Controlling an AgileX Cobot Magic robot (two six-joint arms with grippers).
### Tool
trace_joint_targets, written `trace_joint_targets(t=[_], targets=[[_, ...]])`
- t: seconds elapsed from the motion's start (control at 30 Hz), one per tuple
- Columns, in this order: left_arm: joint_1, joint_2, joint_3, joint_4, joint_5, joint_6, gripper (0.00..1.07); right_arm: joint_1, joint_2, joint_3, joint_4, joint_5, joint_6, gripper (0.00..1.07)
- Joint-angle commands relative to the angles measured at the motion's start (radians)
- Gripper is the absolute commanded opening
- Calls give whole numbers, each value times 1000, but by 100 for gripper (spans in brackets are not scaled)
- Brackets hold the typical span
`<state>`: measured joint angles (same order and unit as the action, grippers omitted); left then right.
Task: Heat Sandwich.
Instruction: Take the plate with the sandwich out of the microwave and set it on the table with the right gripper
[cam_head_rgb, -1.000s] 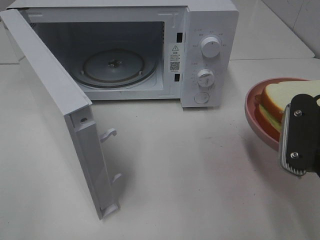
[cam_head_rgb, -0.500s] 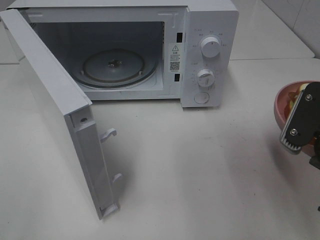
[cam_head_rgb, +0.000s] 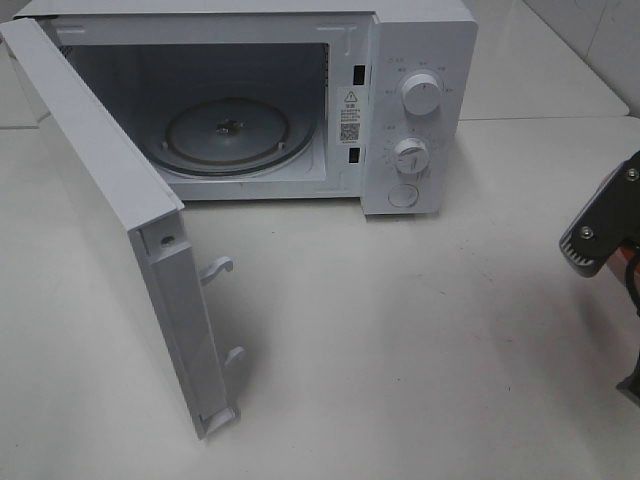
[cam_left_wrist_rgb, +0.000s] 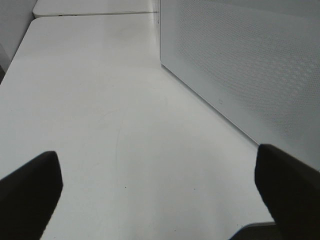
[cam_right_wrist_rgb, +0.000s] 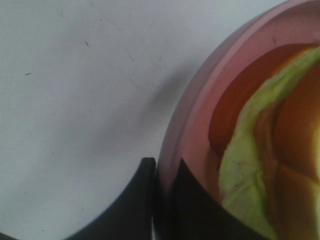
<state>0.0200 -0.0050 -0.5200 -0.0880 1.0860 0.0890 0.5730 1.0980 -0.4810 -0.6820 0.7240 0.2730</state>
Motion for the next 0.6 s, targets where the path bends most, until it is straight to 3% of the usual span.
trace_joint_targets(t=[0.03, 0.3, 0.6], targets=[[-2, -16, 3, 3, -10, -1, 98, -5, 52, -3, -50, 1, 80, 2], [-2, -16, 3, 3, -10, -1, 98, -5, 208, -11, -109, 1, 305, 2], [-2, -16, 3, 3, -10, -1, 98, -8, 388, -113, -157, 0, 492, 2]])
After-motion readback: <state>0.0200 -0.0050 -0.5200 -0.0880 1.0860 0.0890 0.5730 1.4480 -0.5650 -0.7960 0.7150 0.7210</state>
